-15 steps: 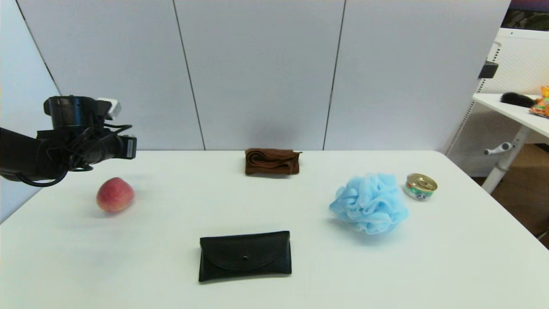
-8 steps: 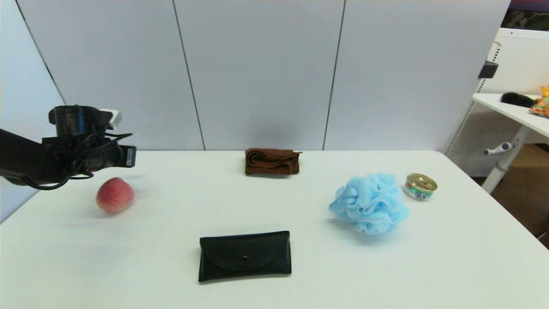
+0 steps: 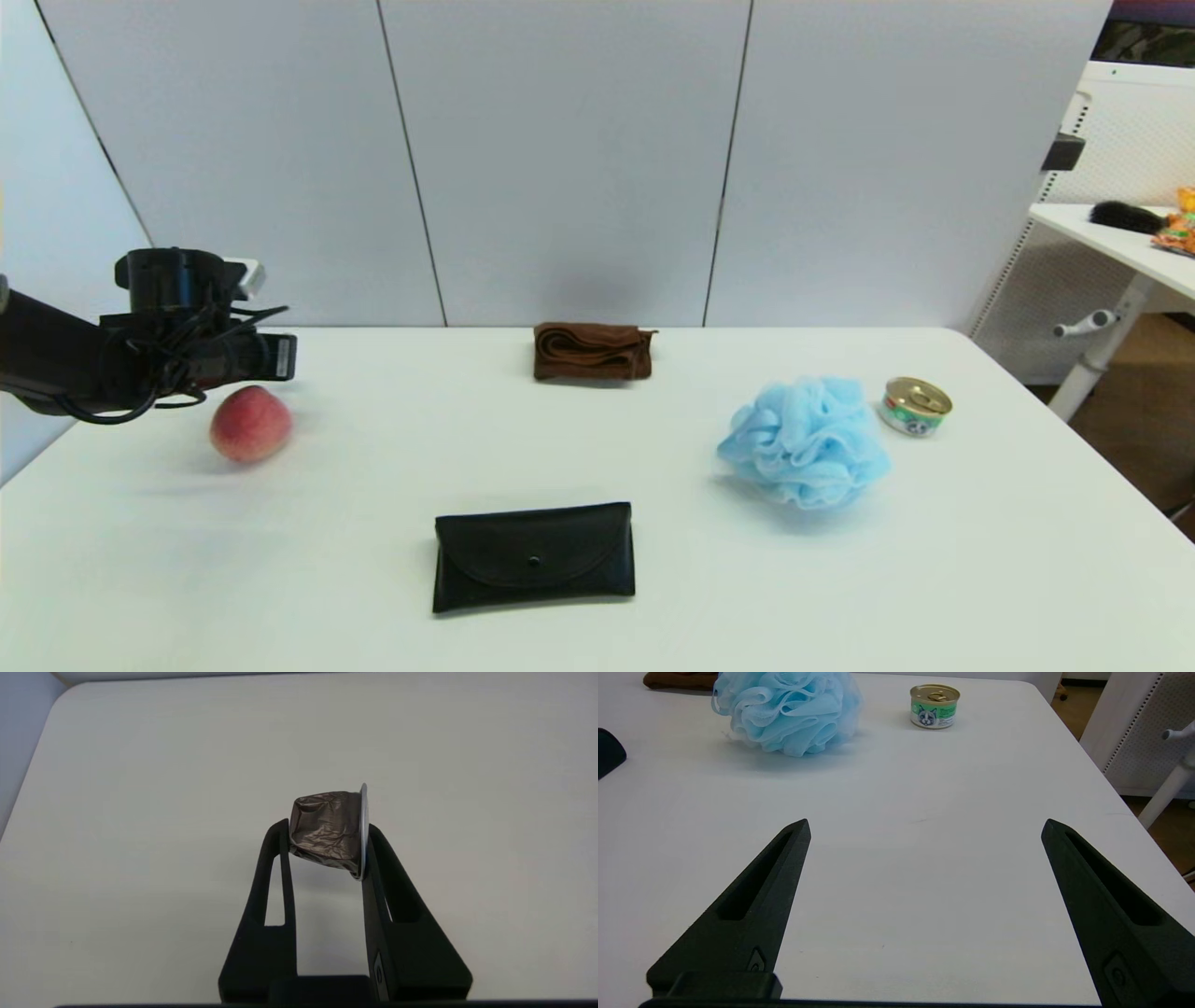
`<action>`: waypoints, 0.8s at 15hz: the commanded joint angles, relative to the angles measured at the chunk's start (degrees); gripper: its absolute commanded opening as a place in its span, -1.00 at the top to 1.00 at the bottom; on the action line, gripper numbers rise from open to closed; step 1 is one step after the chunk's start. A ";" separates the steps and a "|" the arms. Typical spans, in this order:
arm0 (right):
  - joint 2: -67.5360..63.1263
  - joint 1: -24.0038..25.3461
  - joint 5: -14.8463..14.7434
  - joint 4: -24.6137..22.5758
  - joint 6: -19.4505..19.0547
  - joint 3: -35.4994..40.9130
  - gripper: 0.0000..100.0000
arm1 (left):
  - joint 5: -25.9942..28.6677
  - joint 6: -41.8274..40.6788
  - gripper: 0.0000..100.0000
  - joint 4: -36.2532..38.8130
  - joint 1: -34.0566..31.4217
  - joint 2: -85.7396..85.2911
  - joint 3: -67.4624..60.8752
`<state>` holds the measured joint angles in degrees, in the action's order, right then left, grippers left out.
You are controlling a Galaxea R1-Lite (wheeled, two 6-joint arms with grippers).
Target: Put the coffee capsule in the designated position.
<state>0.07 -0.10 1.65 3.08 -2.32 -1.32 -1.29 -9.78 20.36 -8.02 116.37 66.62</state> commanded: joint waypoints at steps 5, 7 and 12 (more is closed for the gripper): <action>-0.07 0.01 0.02 -0.01 0.03 0.00 -1.00 | -0.11 0.11 -1.00 0.47 -0.06 -0.18 -1.06; -0.07 0.01 0.02 0.08 -0.06 0.00 -1.00 | -0.11 0.11 -1.00 0.56 -0.06 -0.44 -1.06; -0.07 0.01 0.02 0.08 -0.06 0.00 -1.00 | -0.20 0.02 -1.00 0.30 -0.06 -4.93 0.26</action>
<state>0.07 -0.10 1.62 3.13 -2.32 -1.32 -1.48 -9.69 20.83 -8.07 114.75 66.34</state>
